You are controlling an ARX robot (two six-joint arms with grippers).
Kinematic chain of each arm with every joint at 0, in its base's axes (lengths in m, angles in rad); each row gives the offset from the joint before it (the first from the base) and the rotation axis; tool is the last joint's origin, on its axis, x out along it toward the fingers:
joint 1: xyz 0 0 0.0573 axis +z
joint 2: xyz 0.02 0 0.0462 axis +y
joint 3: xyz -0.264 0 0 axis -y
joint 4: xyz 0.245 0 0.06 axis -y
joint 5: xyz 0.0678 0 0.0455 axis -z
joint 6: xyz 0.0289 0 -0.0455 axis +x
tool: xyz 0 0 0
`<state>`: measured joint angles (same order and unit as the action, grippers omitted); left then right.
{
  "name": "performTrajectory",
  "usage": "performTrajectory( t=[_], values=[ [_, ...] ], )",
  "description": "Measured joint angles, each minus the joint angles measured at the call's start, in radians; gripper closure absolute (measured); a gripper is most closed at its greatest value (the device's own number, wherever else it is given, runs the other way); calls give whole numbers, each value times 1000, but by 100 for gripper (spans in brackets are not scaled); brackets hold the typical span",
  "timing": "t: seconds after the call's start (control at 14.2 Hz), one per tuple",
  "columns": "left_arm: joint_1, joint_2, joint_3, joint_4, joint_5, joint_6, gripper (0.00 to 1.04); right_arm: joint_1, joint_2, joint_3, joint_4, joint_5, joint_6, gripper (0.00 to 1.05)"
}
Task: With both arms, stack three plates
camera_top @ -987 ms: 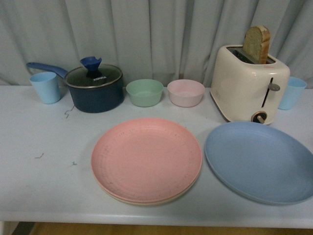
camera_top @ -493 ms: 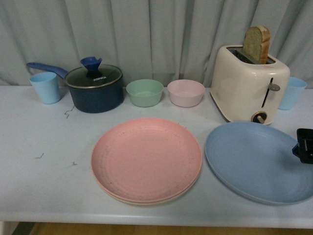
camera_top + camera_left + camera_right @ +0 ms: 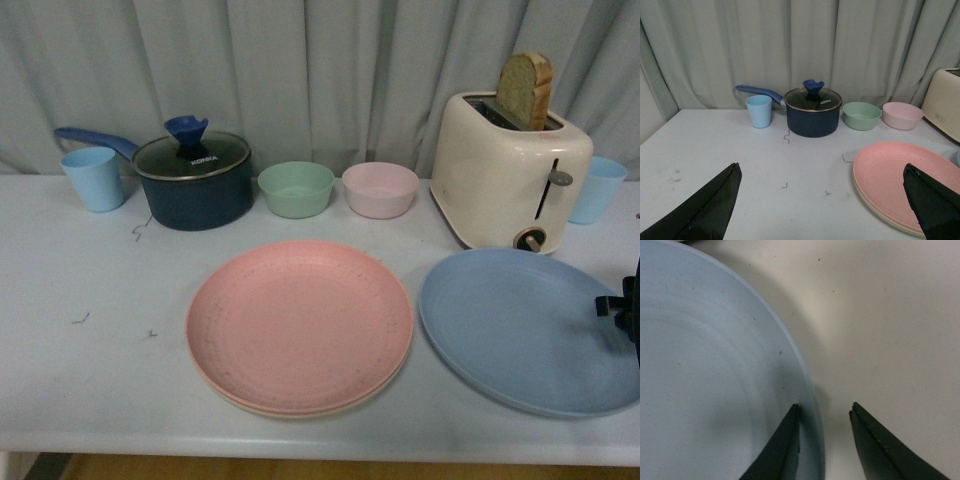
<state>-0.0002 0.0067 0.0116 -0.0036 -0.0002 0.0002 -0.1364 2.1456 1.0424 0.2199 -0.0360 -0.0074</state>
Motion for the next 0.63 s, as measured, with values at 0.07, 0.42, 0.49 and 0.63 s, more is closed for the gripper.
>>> performTrajectory(
  t=[0.07, 0.42, 0.49, 0.63],
  values=[
    [0, 0, 0, 0, 0, 0, 7, 0, 1, 0, 8, 0, 0, 77],
    [0, 0, 0, 0, 0, 0, 7, -48, -127, -109, 24, -74, 19, 102],
    [0, 0, 0, 0, 0, 0, 7, -74, -180, -142, 16, -84, 18, 102],
    [0, 0, 0, 0, 0, 0, 7, -137, -311, -204, -36, -125, 16, 102]
  ],
)
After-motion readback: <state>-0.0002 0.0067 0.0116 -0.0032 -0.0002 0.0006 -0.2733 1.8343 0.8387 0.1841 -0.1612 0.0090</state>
